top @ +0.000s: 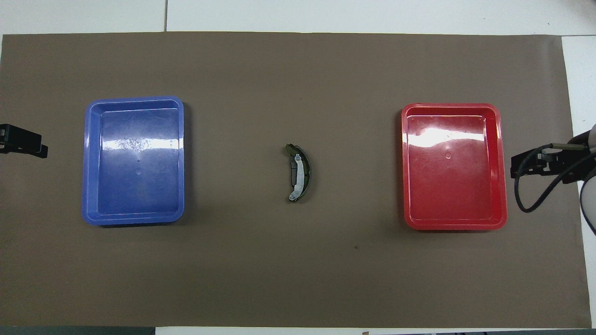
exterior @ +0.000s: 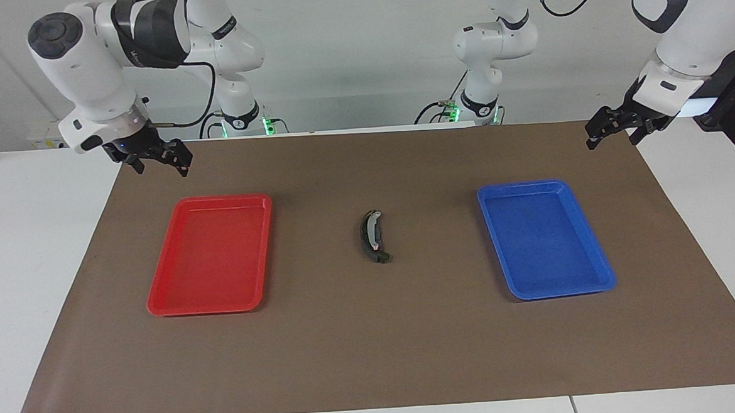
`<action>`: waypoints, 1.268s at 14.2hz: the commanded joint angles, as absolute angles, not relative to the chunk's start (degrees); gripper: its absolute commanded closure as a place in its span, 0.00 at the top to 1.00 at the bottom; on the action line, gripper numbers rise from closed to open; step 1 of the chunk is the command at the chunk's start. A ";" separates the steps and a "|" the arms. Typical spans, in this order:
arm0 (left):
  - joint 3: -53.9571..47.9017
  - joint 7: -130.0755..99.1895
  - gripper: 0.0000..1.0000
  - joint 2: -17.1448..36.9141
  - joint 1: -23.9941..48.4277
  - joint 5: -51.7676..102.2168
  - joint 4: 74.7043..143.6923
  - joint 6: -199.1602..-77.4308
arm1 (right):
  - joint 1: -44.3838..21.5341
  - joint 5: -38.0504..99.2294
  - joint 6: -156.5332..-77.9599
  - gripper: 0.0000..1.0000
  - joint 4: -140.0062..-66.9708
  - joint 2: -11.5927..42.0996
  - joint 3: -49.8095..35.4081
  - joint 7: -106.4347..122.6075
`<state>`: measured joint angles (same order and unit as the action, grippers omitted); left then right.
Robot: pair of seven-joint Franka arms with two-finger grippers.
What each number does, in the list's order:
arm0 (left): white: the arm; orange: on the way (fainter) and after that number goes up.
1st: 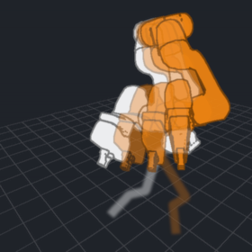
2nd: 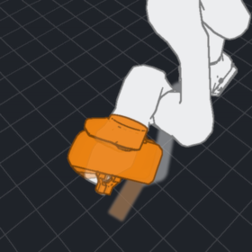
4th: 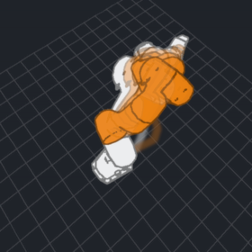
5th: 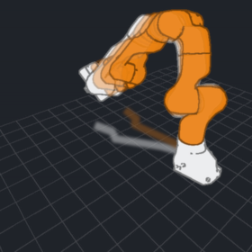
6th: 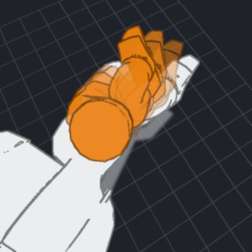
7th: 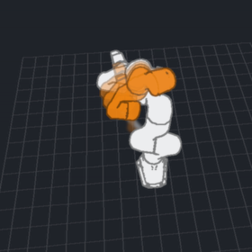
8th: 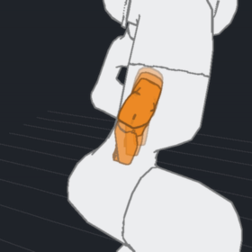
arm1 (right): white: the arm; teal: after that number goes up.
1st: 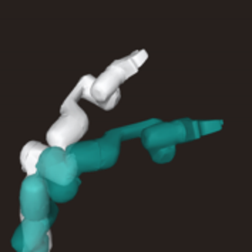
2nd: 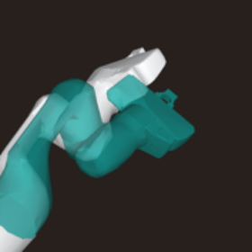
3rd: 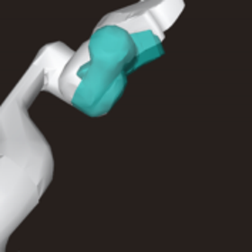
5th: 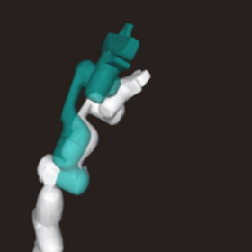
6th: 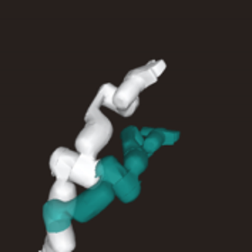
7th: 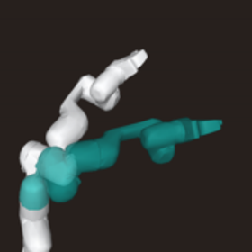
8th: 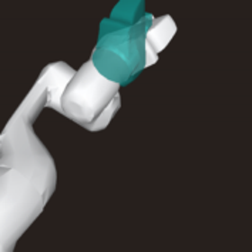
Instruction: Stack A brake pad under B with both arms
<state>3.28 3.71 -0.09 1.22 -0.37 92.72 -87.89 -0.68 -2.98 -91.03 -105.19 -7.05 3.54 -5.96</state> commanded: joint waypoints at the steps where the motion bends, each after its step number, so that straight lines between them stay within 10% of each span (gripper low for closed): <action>1: 3.08 4.57 1.00 -0.35 0.70 0.09 92.90 -87.19 | -0.61 -1.76 -85.62 1.00 -97.59 -5.46 2.55 -4.83; 6: 3.08 4.57 1.00 -0.35 0.70 0.09 92.90 -87.19 | -0.35 1.22 -79.99 1.00 -87.99 -2.64 2.46 -4.83; 18: 3.08 4.57 1.00 -0.35 0.70 0.09 92.90 -87.19 | -3.96 -1.67 -80.95 1.00 -90.35 -3.69 2.20 -4.75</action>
<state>3.28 3.71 -0.09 1.22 -0.37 92.72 -87.89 -4.43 -1.46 -81.13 -89.51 -3.04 2.24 -5.96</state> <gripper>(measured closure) 0.000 0.000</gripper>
